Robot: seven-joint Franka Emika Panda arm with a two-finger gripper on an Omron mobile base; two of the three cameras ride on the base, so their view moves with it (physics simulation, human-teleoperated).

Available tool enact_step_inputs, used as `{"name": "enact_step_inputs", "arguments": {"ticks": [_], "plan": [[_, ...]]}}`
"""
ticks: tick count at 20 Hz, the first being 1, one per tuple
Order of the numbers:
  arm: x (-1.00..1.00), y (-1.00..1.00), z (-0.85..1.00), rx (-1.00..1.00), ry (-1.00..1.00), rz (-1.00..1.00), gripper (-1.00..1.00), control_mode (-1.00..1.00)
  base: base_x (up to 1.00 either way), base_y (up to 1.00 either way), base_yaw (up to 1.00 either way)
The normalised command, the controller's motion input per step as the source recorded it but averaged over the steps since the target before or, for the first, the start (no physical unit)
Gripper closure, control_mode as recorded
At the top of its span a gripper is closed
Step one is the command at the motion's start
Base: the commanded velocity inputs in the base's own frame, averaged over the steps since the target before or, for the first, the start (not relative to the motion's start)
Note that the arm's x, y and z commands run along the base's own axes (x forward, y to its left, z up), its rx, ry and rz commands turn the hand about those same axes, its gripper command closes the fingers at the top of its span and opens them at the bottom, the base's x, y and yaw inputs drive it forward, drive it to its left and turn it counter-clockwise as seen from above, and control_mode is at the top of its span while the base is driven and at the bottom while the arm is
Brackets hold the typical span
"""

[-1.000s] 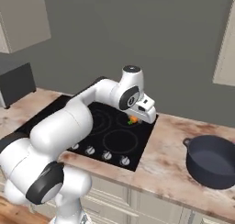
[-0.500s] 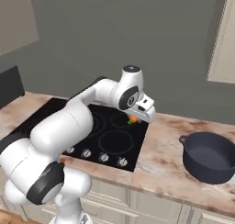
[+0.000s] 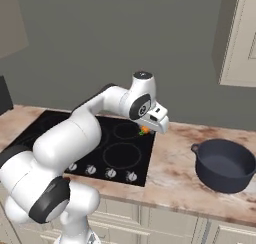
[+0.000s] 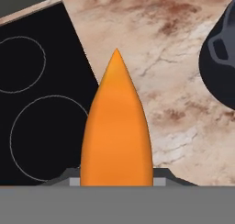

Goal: Turn on the sink faucet. Then move the carrot from the counter to the sink. Turn off the sink. Move the vegetable from the sink to the pot next to the stove. Finally move the pot to the rear left burner.

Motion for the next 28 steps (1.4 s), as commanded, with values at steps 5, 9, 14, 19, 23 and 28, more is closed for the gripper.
{"name": "enact_step_inputs", "arguments": {"ticks": [5, 9, 14, 19, 23, 28], "plan": [[0.0, 0.0, 0.0, 0.0, 0.0, 0.0, 1.0, 1.0, 0.14, 0.02, -0.07], [0.0, -0.34, -0.08, 0.0, -0.01, -0.03, 1.0, -1.0, 0.0, 0.0, 0.0], [0.04, -0.67, 0.0, 0.0, 0.0, -0.11, 1.0, -1.0, 0.0, 0.0, 0.0], [0.02, -0.73, 0.0, 0.0, 0.0, -0.12, 1.0, -1.0, 0.0, 0.0, 0.0], [-0.03, -0.74, -0.12, 0.0, 0.0, -0.14, 1.0, -1.0, 0.0, 0.0, 0.0], [-0.09, -0.73, -0.25, 0.0, 0.0, -0.12, 1.0, -1.0, 0.0, 0.0, 0.0]]}}
